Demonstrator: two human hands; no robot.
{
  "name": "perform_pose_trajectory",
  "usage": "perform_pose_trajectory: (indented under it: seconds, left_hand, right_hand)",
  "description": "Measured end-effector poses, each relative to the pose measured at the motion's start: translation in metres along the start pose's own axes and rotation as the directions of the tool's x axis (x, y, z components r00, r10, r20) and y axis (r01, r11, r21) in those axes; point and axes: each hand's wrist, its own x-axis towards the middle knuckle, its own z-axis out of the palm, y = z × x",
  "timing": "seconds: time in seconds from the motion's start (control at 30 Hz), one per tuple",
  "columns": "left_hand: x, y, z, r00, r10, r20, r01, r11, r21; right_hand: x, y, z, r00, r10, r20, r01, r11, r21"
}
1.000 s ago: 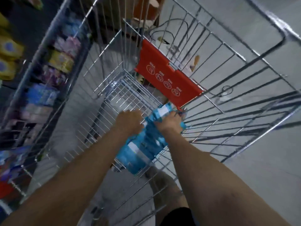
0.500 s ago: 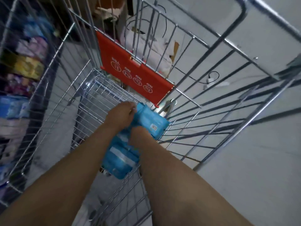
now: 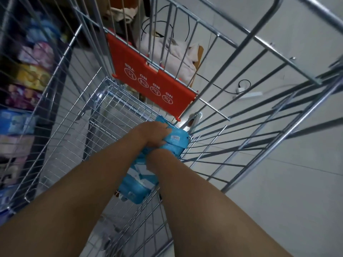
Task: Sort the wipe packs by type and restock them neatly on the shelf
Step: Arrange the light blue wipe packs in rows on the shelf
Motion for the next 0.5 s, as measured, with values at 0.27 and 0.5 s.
perform_pose_trajectory:
  seconds: [0.27, 0.5]
  left_hand:
    - [-0.148, -0.064, -0.008, 0.620, -0.778, -0.104, 0.314, 0.368, -0.875]
    - [-0.369, -0.046, -0.021, 0.389, -0.921, 0.011, 0.000, -0.012, -1.000]
  right_hand:
    - [-0.057, -0.041, -0.050, 0.979, -0.096, 0.179, 0.032, 0.943, 0.332]
    - [-0.161, -0.147, -0.062, 0.923, -0.379, -0.066, 0.330, 0.693, 0.641]
